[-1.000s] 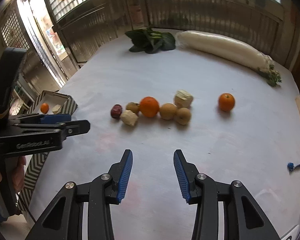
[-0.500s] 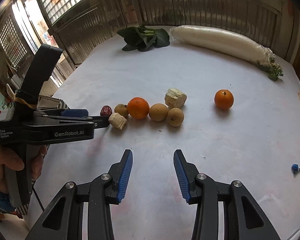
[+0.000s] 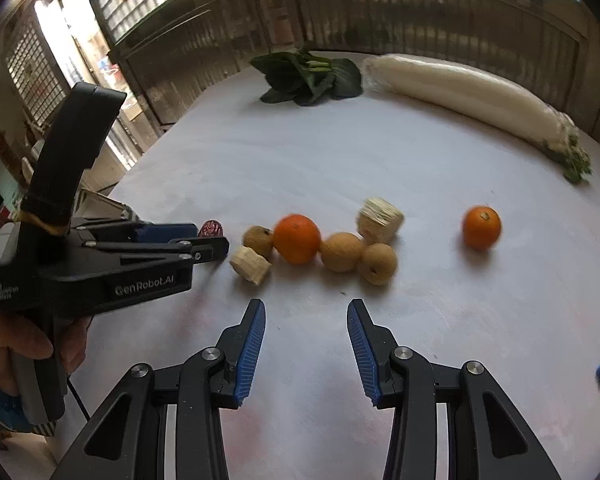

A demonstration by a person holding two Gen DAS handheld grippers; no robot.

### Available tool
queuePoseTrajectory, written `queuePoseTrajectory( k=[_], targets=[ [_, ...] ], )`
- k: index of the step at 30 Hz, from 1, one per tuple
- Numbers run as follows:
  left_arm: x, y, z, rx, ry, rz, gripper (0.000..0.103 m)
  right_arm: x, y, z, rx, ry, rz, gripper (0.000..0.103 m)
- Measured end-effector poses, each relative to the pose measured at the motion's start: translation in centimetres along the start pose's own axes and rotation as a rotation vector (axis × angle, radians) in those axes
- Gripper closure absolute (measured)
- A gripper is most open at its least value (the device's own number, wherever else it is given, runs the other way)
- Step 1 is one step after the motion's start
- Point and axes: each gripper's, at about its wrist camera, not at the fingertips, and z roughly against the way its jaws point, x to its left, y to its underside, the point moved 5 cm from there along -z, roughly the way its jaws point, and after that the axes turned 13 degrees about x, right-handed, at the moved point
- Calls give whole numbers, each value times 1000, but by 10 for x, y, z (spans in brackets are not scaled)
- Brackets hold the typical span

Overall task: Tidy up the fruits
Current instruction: 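Close left gripper on another red date while right gripper grasps a beige chunk, then carry the date in left gripper while right gripper carries the chunk into the tray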

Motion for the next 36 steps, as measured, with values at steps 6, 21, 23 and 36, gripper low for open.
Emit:
queuePoseTrajectory(
  k=[6,21,23,36],
  targets=[
    [13,5,11,-14,26,35,83,21,-16,-14,3,-14,91,62],
    [31,26,38,-38,39,95,83,37,-19,-23,33,-10,148,77],
    [34,31,43,-46,37,97,83,40,-15,-13,15,-28,132,77],
    [63,65,74,-95,-17,134,83,93,-8,23,-45,-54,179,77]
  ],
)
